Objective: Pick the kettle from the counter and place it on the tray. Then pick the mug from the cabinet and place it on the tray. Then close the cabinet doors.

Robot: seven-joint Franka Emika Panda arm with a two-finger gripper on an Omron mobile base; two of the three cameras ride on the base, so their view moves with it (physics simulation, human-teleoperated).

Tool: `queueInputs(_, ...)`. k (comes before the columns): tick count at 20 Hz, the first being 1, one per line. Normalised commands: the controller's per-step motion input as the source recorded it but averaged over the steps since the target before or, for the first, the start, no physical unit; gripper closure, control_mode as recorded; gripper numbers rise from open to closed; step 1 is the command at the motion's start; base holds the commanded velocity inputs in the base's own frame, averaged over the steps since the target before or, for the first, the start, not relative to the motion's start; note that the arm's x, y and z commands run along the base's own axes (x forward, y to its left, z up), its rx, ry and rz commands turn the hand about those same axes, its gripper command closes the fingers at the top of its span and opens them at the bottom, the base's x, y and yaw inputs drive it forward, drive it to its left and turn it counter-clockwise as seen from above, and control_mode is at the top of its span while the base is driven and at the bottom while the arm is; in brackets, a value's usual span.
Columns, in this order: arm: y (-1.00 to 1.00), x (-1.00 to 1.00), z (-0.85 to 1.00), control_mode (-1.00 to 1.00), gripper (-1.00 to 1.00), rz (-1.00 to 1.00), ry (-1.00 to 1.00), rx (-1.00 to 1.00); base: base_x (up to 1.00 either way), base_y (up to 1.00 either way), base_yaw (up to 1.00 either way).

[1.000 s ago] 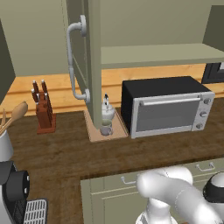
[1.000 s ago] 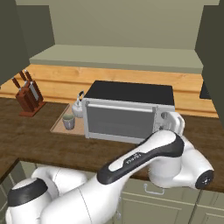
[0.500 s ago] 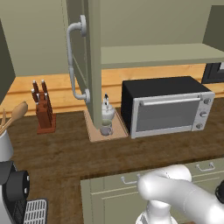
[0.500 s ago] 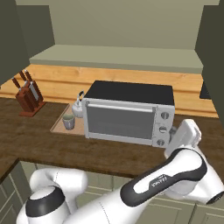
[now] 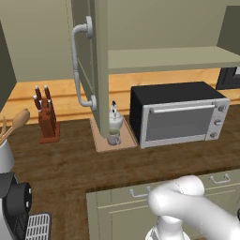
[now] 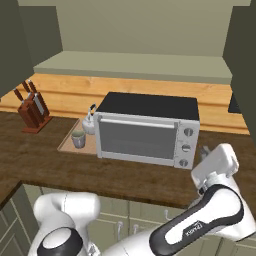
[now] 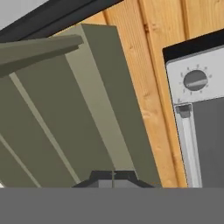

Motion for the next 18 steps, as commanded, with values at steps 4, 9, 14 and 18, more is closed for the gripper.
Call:
queueInputs(4, -0.04, 0.00, 0.05, -1.00, 1.00, -0.11, -0.27, 0.10, 0.00, 0.00, 0.00)
queueInputs(9, -0.16, 0.00, 0.28, -1.00, 1.00, -0.11, -0.28, 0.06, 0.00, 0.00, 0.00)
queueInputs(14, -0.32, 0.00, 0.37, -1.00, 1.00, -0.09, -0.23, 0.08, 0.00, 0.00, 0.00)
queueInputs(18, -0.55, 0.00, 0.29, -1.00, 1.00, -0.07, -0.13, 0.12, 0.00, 0.00, 0.00)
